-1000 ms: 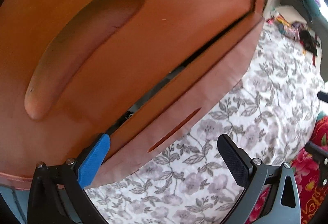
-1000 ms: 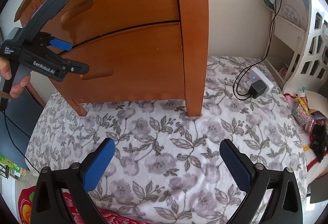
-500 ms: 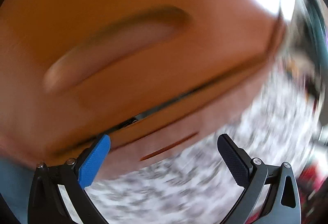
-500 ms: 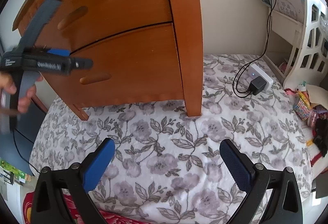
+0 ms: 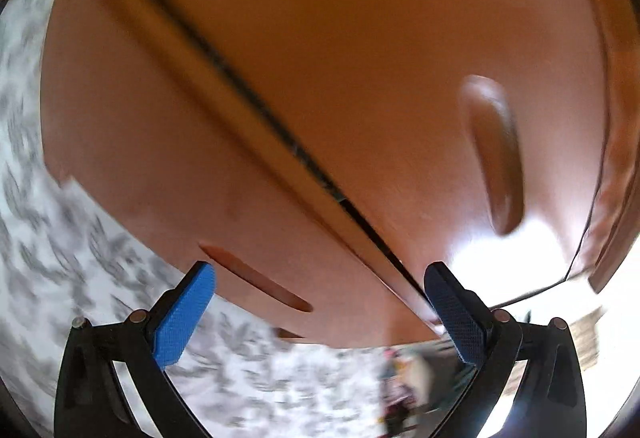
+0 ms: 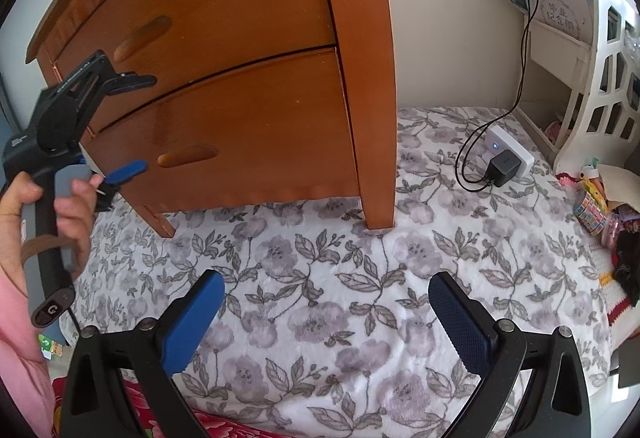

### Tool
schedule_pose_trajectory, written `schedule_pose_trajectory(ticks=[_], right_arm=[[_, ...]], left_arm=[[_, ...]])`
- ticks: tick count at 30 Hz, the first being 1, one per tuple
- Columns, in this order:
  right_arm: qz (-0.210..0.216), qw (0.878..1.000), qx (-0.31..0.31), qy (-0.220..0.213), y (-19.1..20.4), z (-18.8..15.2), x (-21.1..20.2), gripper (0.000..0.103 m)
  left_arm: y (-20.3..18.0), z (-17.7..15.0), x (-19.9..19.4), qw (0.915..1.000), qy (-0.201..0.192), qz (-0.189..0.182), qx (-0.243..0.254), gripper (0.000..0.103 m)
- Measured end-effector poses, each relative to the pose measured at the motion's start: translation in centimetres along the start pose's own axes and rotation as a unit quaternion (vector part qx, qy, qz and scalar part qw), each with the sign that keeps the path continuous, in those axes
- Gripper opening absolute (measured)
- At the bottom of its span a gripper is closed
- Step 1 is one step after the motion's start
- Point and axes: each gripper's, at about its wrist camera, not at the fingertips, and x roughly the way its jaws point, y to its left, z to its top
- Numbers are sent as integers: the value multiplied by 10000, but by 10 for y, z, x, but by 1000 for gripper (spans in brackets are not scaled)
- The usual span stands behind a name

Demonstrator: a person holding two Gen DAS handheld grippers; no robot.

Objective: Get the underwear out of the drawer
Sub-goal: 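Move the left tool to the lower drawer handle and grip its edge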

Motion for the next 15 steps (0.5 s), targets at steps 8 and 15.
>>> schedule_pose_trajectory(ticks=[8, 15], right_arm=[[38, 10000, 7, -8, 0, 1, -1, 103], [70, 10000, 12, -1, 0, 0, 0, 103]], left_arm=[[27, -16, 11, 9910, -445, -762, -1005, 103], [50, -39, 22, 9840, -588, -1029, -1327, 87]])
